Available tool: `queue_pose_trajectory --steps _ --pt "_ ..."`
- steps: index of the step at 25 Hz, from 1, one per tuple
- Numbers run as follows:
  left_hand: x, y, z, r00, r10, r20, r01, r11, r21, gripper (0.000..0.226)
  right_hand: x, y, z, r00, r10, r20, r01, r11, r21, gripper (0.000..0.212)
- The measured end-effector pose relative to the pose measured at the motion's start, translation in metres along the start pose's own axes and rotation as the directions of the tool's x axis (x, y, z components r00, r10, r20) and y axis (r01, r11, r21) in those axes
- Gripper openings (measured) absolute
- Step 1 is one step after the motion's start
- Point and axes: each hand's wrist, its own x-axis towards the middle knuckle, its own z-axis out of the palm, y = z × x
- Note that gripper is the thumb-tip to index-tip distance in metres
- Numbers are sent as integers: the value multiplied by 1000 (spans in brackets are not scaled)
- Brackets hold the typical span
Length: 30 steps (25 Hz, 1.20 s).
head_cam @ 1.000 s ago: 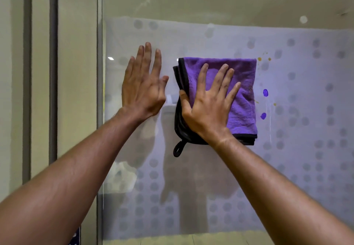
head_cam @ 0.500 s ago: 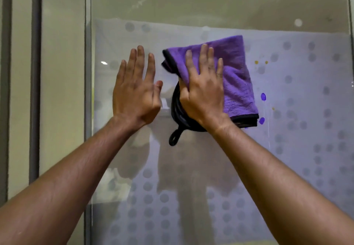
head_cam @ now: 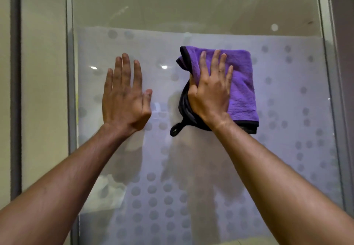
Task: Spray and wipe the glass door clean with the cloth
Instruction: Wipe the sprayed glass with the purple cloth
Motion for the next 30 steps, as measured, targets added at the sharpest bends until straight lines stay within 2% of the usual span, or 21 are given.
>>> queue_pose_trajectory --steps 3,5,10,15,17,20,21,22,24,26,28,30 --pt "0 0 1 1000 2 -9 -2 1000 -14 76 -28 11 -3 961 -275 1 275 961 16 70" --pt "-1 1 0 1000 1 -14 -2 1000 -28 77 -47 27 -6 933 -360 13 360 932 -32 68" --pt "-4 13 2 1000 12 -12 -12 1000 -16 80 -13 49 -10 968 -249 -18 245 960 -135 63" --pt "-5 8 0 1000 21 -20 -22 999 -30 81 13 56 -5 998 61 -25 -63 992 -110 71" --pt "-5 10 1 999 24 -25 -25 999 -31 81 5 59 -6 998 59 -31 -61 997 -47 67" --pt "-4 9 2 999 29 -27 -30 999 -28 82 -33 87 -13 992 -123 -1 123 992 3 64" --pt "-4 9 2 999 32 -28 -32 999 -31 82 -45 102 -17 989 -144 20 144 990 -4 65" --pt "-4 9 2 999 32 -34 -33 999 -36 82 -49 117 -20 994 -108 31 109 994 -10 65" --pt "-5 10 3 999 25 -43 -26 999 -35 82 -35 128 -23 996 87 19 -86 996 -13 64" --pt "-5 11 2 999 24 -47 -25 999 -27 81 -2 118 -20 962 271 -12 -271 962 28 61" --pt "-5 11 3 998 27 -51 -29 999 -22 81 29 97 -15 954 299 -17 -296 949 113 59" --pt "-5 11 4 998 26 -54 -27 999 -21 81 39 79 -10 982 185 -22 -179 969 170 60"
